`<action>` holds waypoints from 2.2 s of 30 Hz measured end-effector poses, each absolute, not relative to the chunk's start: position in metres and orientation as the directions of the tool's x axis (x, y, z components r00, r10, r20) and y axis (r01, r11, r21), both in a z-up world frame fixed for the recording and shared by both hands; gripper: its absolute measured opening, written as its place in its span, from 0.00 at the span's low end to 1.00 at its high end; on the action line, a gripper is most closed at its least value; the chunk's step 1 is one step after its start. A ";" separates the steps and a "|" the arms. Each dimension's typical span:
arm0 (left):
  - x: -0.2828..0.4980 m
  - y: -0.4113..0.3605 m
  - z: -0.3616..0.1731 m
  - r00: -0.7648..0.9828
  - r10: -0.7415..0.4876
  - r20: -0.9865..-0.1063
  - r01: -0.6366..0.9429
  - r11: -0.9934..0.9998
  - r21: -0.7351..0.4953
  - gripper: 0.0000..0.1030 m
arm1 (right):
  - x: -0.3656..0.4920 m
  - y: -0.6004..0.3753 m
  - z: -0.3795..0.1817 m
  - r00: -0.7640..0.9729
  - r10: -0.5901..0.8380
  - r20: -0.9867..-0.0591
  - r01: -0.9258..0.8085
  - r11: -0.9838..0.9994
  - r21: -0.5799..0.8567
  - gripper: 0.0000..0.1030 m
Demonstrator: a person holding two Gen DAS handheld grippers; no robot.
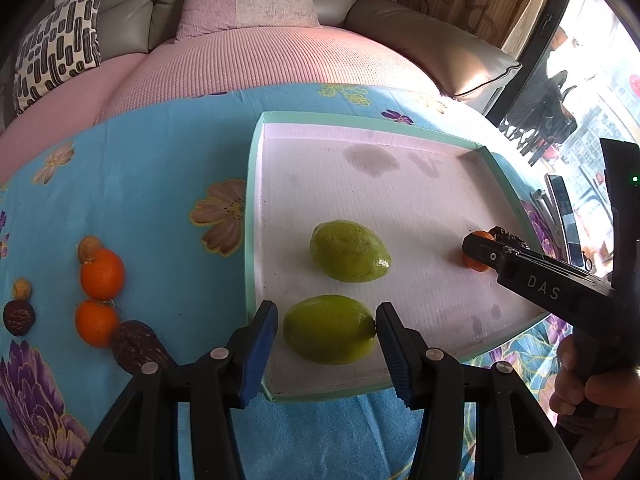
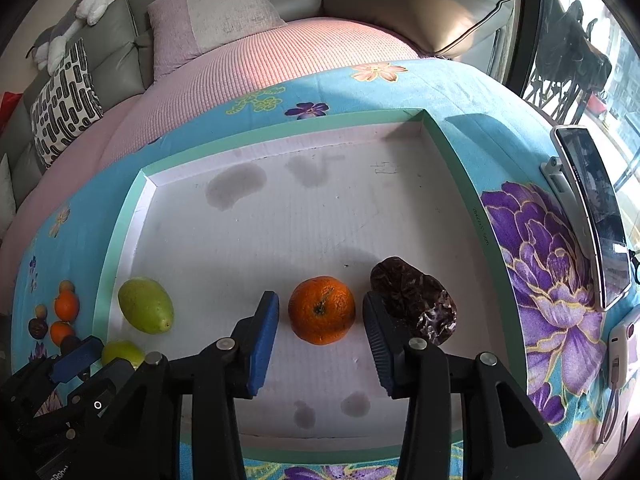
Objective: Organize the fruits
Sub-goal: 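Open both grippers to release the orange and pear in the tray, then move both grippers back toward the remaining fruits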
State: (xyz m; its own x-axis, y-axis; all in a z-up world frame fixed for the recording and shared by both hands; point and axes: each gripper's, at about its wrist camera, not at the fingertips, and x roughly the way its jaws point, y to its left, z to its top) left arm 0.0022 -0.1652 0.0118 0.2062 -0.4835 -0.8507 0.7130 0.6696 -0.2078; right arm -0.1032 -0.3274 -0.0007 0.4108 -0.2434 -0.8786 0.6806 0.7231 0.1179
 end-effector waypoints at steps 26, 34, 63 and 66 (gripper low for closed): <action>0.060 -0.098 0.016 0.371 -0.385 -0.845 0.501 0.849 -0.167 0.61 | -0.094 -0.305 0.028 0.511 -0.277 -0.814 0.613 0.781 0.120 0.44; 0.077 -0.074 0.017 0.428 -0.334 -0.840 0.429 0.893 -0.136 0.62 | -0.082 -0.285 0.030 0.537 -0.246 -0.807 0.559 0.820 0.122 0.44; 0.075 -0.078 0.018 0.545 -0.272 -0.793 0.436 0.900 -0.009 1.00 | -0.081 -0.291 0.019 0.548 -0.270 -0.791 0.587 0.798 0.134 0.95; 0.077 -0.076 0.019 0.537 -0.295 -0.791 0.430 0.902 -0.044 1.00 | -0.081 -0.293 0.020 0.558 -0.264 -0.787 0.589 0.794 0.151 0.95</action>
